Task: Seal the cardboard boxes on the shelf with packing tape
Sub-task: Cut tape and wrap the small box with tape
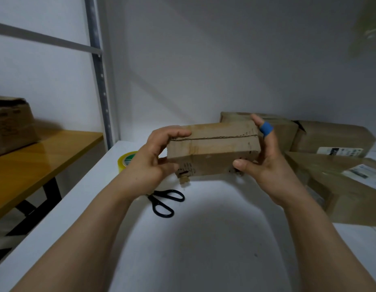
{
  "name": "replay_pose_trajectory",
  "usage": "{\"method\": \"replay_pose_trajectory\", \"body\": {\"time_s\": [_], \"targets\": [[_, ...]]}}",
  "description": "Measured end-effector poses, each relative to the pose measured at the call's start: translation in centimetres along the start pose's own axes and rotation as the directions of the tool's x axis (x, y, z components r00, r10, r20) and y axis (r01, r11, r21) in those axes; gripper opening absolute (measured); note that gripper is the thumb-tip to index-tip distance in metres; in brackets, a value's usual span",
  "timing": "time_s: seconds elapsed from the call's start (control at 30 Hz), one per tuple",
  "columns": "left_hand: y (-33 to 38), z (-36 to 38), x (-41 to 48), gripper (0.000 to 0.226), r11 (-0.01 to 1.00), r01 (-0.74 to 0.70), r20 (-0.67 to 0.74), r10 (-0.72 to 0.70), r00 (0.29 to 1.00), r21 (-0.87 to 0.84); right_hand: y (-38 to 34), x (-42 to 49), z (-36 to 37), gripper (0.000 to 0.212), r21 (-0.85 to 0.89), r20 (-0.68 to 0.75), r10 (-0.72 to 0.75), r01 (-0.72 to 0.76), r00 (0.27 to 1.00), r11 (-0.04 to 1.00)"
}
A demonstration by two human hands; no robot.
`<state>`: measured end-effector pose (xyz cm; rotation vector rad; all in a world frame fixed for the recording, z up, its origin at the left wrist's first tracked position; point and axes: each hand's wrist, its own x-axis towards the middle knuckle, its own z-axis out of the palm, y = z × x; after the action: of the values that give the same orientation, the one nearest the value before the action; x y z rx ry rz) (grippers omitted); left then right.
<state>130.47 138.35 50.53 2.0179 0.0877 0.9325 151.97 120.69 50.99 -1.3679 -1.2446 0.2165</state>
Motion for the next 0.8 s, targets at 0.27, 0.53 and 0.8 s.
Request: {"method": "replay_pose_trajectory", "body": {"time_s": [0.27, 0.53, 0.8], "targets": [[0.2, -0.1, -0.2, 0.072, 1.0, 0.004, 0.022, -0.004, 1.0, 0.015, -0.7, -0.5, -0.2, 0.086, -0.086, 0.053, -0.025, 0.029, 0.998, 0.996], [0.3, -0.5, 0.1, 0.04, 0.925, 0.283, 0.027, -0.285, 0.958, -0.256, -1.0, -0.6, -0.6, 0.058, 0.077, 0.057, 0.043, -0.047, 0.997, 0.996], [-0.2, -0.5, 0.1, 0.035, 0.459, 0.568, 0.004, -0.775, 0.631, -0.684, -0.3, -0.1, 0.1, 0.099, 0.153, 0.18, 0.058, -0.086, 0.982, 0.985]]}}
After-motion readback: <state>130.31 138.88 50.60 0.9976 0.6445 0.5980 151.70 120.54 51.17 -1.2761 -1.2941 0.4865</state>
